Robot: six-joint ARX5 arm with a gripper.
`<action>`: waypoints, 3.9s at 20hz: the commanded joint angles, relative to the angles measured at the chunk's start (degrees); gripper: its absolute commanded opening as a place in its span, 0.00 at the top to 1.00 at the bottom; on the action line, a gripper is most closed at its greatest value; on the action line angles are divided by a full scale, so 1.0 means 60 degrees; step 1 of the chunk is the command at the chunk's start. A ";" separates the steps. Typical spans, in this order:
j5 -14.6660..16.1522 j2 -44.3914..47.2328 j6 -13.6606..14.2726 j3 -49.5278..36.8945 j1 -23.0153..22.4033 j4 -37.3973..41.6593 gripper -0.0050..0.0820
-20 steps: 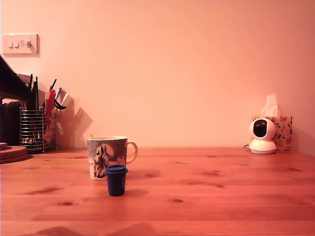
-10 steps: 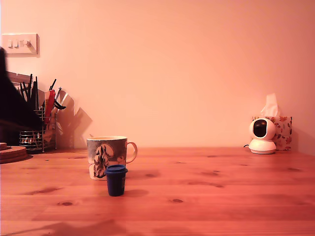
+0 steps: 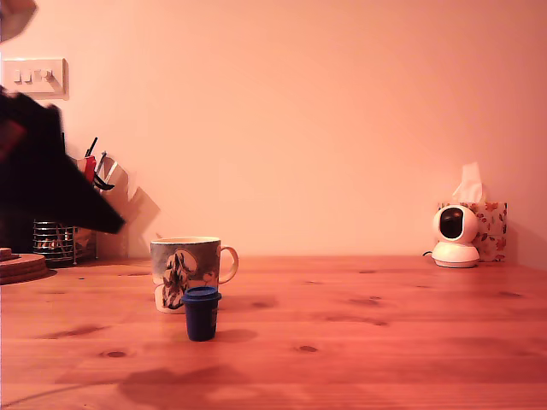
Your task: Pick up the coffee capsules on the table and drop them inside the coffee cup
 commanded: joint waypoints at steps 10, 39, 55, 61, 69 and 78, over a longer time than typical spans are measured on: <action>0.0171 0.0659 0.0044 -0.1348 0.0244 0.2521 0.35; 0.1246 0.6765 0.0044 -0.0076 0.0769 0.7023 0.35; 0.1738 0.8659 0.0091 0.1581 0.0790 0.6943 0.40; 0.1774 0.8779 0.0233 0.1887 0.0790 0.6925 0.48; 0.1996 0.8783 0.0222 0.1945 0.0790 0.6859 0.77; 0.1993 0.8761 0.0222 0.1945 0.0790 0.6710 0.77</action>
